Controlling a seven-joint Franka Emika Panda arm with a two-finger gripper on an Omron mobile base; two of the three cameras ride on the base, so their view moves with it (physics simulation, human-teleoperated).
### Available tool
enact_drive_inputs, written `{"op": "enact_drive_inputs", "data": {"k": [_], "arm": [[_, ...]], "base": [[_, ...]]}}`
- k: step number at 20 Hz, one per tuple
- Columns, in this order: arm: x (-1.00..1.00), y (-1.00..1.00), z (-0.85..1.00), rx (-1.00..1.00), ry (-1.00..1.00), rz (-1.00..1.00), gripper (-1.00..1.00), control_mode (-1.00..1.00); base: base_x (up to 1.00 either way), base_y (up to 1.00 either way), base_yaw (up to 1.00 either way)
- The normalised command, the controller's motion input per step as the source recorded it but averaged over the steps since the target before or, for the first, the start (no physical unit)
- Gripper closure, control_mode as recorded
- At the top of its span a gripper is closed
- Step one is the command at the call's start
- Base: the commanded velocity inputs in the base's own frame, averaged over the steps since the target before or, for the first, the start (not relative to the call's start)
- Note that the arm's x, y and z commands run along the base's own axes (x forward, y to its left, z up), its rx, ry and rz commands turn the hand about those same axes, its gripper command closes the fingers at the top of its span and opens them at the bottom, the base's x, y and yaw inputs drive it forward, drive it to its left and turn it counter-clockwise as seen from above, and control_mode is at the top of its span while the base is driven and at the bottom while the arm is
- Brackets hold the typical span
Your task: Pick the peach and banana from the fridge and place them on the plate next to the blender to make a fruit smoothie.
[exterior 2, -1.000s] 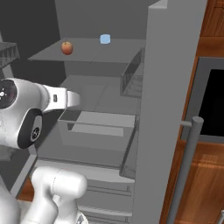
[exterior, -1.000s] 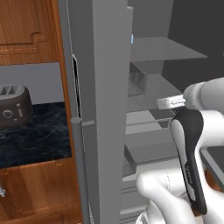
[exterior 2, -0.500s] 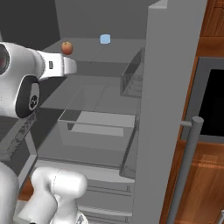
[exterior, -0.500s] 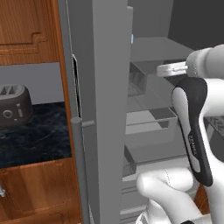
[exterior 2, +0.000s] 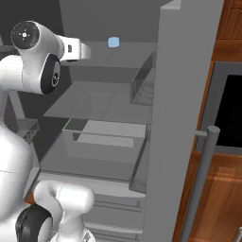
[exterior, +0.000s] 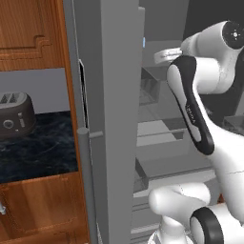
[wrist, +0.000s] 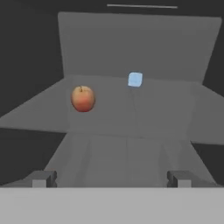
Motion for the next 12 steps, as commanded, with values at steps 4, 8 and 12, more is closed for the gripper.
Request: {"op": "enact_drive_inputs", "data": {"k": [4,8,12], "arm": [[0.84,0.24,-0.07,0.00,0.14,0.04,-1.00,-1.00],[0.70,0.22,-0.11,0.00,0.04,0.04,-1.00,-1.00],[0.70,0.33,-0.14,0.00,0.00,0.02,-1.00,-1.00]], "base": [[0.00,0.00,0.00],[0.00,0.00,0.00],[0.00,0.00,0.00]]}}
